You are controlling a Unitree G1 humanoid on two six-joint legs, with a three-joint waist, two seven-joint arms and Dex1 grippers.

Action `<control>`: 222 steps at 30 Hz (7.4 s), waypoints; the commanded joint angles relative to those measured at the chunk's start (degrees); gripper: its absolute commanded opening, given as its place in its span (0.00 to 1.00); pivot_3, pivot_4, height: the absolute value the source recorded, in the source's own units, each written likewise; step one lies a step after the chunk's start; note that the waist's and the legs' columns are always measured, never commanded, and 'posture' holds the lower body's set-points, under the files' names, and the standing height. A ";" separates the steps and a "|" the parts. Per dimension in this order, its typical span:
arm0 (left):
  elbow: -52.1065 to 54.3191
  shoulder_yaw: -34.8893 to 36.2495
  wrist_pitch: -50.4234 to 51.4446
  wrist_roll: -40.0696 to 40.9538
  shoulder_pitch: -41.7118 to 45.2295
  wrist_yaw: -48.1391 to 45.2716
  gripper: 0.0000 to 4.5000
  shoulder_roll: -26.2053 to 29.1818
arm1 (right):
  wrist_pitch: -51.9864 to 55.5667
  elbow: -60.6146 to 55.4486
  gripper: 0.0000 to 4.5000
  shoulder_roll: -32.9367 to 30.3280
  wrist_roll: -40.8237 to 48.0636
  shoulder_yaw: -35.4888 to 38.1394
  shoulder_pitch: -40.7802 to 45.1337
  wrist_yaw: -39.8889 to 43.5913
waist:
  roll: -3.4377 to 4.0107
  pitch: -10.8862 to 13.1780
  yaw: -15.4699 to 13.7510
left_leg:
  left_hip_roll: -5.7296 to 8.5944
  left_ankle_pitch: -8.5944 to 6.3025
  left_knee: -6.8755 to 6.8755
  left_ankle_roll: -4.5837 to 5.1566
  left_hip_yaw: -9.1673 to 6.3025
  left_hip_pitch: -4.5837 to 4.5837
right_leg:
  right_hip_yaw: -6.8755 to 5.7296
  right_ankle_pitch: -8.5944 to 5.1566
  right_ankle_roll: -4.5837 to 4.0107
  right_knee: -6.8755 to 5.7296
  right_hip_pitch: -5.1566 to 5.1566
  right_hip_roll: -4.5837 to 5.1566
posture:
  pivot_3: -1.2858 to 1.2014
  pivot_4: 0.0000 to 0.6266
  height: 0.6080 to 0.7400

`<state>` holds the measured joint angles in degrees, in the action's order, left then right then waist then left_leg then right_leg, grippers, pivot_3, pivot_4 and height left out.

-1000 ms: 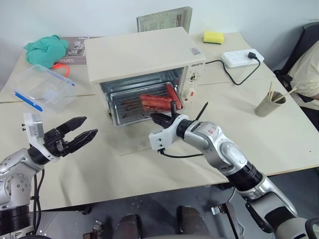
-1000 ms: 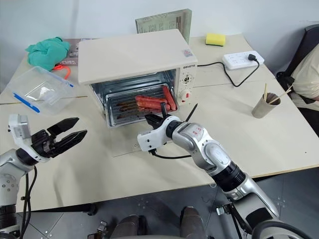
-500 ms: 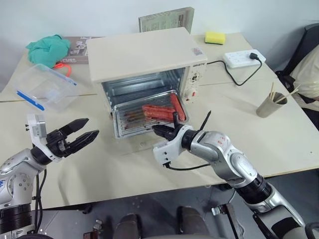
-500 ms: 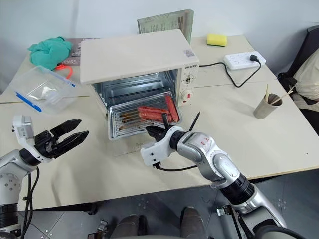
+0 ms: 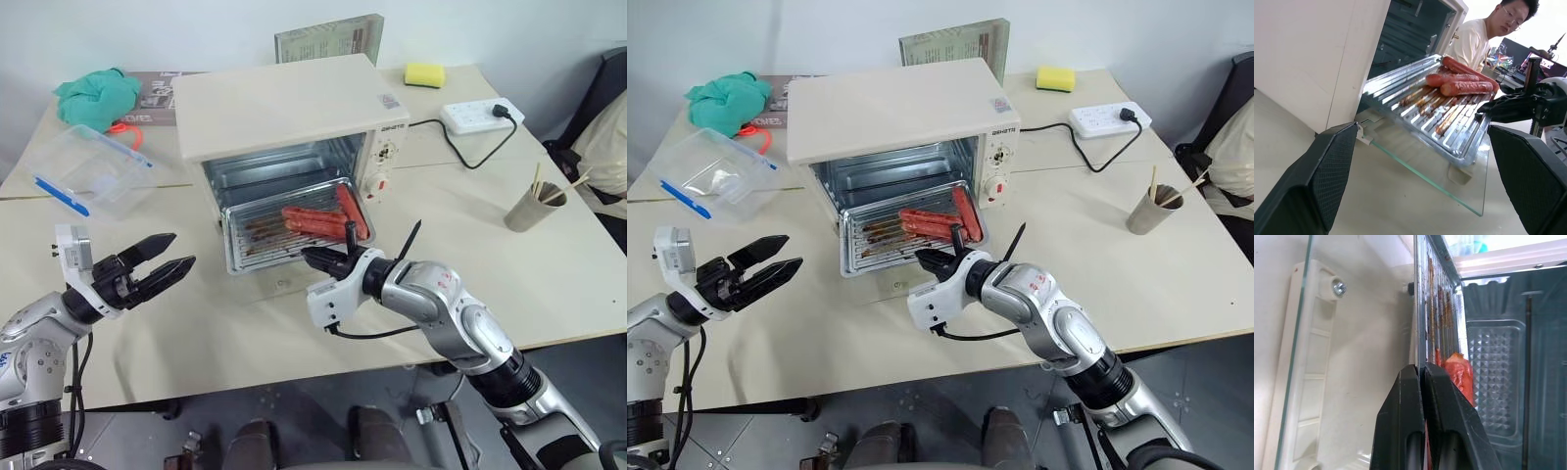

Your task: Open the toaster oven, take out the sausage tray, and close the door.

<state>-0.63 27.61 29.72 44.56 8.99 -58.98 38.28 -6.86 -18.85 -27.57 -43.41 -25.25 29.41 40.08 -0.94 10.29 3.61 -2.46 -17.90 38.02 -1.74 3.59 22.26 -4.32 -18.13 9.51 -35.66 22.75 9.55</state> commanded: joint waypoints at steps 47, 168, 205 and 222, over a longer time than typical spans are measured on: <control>10.46 -2.43 29.80 57.05 0.03 52.12 1.00 -6.41 | -15.70 -2.70 0.00 -7.49 13.79 8.22 -4.56 -3.01 | -0.05 0.00 -2.20 | -0.05 -0.02 0.22 0.02 -0.03 -0.10 | 0.00 0.02 -0.09 0.14 -0.26 -0.01 | 0.52 0.24 1.00; 12.71 33.45 33.80 68.44 -40.05 53.63 0.00 -6.55 | -4.38 57.29 0.00 -14.27 49.75 15.96 14.07 33.99 | -0.03 0.05 -1.94 | -0.20 -0.19 0.14 0.01 0.28 -0.08 | 0.01 -0.04 -0.30 0.62 -0.25 -0.10 | 0.52 0.24 1.00; 10.95 31.47 24.50 68.44 -23.86 71.63 0.00 -23.32 | 15.64 48.58 0.00 -4.00 62.89 27.26 15.13 32.39 | -0.13 -0.02 -2.01 | -0.26 -0.22 0.28 -0.03 0.30 -0.13 | 0.03 -0.02 -0.30 0.48 -0.28 -0.16 | 0.52 0.24 1.00; 16.22 28.90 22.06 68.44 -22.31 76.09 0.00 -26.84 | 4.26 68.02 0.00 3.01 59.99 30.56 33.97 23.12 | -0.15 -0.02 -1.97 | -0.26 -0.23 0.28 -0.04 0.32 -0.09 | 0.01 -0.01 -0.29 0.46 -0.25 -0.16 | 0.52 0.24 1.00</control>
<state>12.02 56.16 52.07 112.10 -12.96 17.64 11.58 -0.67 48.85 -24.29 16.60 3.85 61.36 64.43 -1.10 10.27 1.64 -2.72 -18.13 38.30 -1.78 3.91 22.17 -4.31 -18.14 9.22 -35.19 22.50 9.39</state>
